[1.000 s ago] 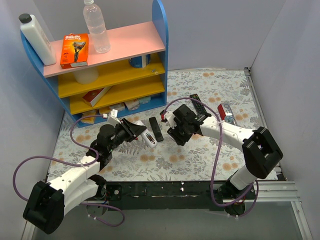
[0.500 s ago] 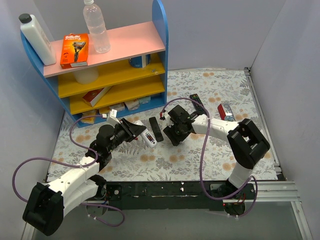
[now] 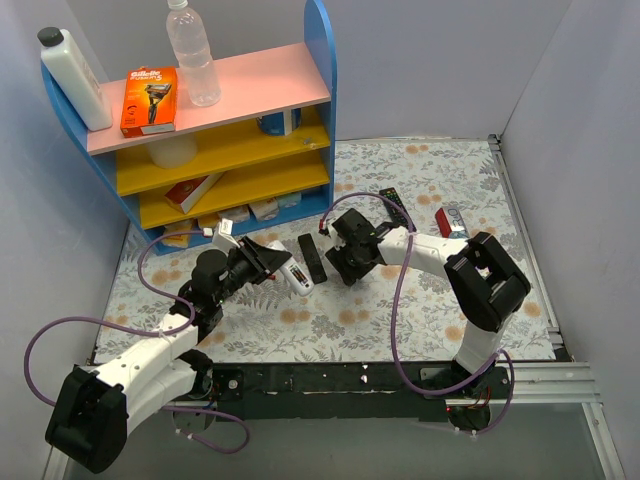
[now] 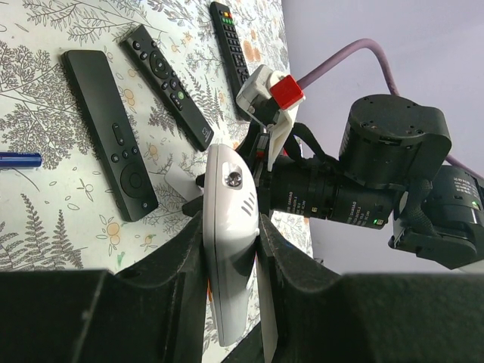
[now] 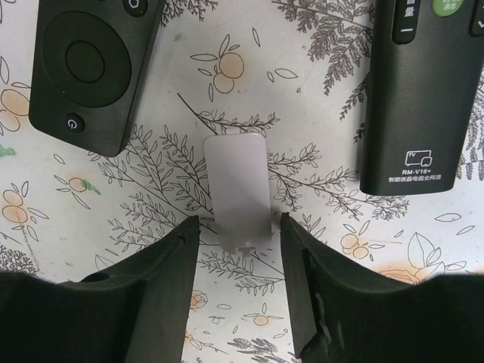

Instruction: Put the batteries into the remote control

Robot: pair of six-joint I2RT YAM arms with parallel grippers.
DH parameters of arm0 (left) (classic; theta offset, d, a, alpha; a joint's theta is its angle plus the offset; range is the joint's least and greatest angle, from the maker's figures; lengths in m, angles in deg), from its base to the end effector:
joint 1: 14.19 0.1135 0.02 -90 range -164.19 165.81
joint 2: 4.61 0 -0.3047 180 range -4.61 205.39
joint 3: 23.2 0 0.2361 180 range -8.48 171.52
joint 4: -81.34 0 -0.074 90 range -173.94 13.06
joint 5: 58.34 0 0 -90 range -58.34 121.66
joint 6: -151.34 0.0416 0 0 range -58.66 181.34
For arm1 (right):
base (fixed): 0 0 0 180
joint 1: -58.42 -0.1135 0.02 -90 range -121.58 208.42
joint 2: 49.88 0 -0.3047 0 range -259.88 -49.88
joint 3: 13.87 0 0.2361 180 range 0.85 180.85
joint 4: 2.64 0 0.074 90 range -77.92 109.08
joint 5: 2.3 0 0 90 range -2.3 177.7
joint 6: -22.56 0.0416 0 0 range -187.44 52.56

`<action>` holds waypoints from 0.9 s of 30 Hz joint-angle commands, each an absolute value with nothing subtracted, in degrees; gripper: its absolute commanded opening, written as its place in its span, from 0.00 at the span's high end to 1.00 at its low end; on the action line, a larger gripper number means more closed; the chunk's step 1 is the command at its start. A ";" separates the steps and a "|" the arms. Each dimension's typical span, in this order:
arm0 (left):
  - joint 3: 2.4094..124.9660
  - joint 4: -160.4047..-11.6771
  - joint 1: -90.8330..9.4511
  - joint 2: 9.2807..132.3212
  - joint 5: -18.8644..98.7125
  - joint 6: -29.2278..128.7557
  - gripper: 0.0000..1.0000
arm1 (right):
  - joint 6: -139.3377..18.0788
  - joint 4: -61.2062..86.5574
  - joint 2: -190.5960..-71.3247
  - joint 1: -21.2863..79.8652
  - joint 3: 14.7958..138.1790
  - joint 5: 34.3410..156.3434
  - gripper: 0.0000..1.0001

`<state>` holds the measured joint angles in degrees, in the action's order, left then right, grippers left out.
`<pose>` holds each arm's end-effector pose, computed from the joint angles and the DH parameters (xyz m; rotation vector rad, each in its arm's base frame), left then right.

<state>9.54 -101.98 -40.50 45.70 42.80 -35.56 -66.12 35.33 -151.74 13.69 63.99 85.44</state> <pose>0.1415 -0.0789 0.2484 -1.1190 1.8655 -1.5848 0.2517 0.2470 0.2137 -0.9746 2.4840 0.2121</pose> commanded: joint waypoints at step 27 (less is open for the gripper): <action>2.24 -126.99 -40.03 55.42 44.05 -42.10 1.00 | -67.18 55.67 -138.65 10.43 81.69 88.93 0.78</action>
<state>3.00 -118.72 -40.39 54.18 43.72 -40.56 -66.45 50.06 -141.69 12.59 75.57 87.62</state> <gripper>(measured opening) 0.244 0.345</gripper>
